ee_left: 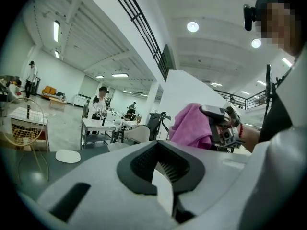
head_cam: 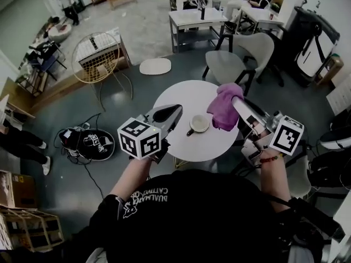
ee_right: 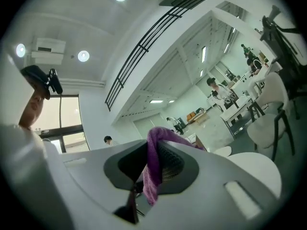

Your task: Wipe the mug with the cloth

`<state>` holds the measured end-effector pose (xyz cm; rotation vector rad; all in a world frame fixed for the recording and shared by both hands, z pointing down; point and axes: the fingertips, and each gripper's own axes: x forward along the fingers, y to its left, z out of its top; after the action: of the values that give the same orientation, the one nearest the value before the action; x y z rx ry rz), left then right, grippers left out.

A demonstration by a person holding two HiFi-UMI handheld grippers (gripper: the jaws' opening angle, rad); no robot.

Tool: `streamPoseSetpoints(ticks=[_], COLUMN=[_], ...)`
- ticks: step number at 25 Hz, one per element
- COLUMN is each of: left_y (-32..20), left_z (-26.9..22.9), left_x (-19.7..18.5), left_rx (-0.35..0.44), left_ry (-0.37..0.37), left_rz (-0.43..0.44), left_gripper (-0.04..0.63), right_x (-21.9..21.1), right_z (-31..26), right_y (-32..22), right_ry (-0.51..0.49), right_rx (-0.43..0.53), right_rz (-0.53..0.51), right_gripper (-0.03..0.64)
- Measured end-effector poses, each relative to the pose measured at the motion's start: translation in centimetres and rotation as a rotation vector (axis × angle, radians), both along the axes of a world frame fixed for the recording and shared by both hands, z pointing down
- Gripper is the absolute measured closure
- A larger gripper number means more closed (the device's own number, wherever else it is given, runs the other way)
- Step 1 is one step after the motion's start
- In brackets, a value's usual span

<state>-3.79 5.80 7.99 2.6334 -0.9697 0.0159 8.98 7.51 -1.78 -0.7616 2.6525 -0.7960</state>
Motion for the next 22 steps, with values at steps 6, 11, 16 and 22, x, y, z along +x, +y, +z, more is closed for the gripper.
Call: streamPoseSetpoints(ticks=[6,11,16,22], left_y=[4.0,8.1,11.1,13.6], left_z=[-2.5,-3.1,-2.5,-2.2], left_x=[2.5,7.0,11.1,15.2], left_rx=[0.023,0.057,0.049,0.039], left_ry=[0.065,0.080,0.056,0.035], left_rz=[-0.111,-0.182,-0.220,-0.248], left_gripper=[0.594,0.594,0.594,0.594], right_x=[4.1,8.2,11.9,16.1], right_z=[1.0,2.5,3.6,4.6], right_y=[1.9,4.9,7.5,9.7], right_ry=[0.006,0.088,0.137,0.156], right_rx=[-0.026,0.000,0.026,0.016], right_rz=[-0.046,-0.114,-0.147,-0.171], right_gripper=[0.563,0.565,0.565,0.566])
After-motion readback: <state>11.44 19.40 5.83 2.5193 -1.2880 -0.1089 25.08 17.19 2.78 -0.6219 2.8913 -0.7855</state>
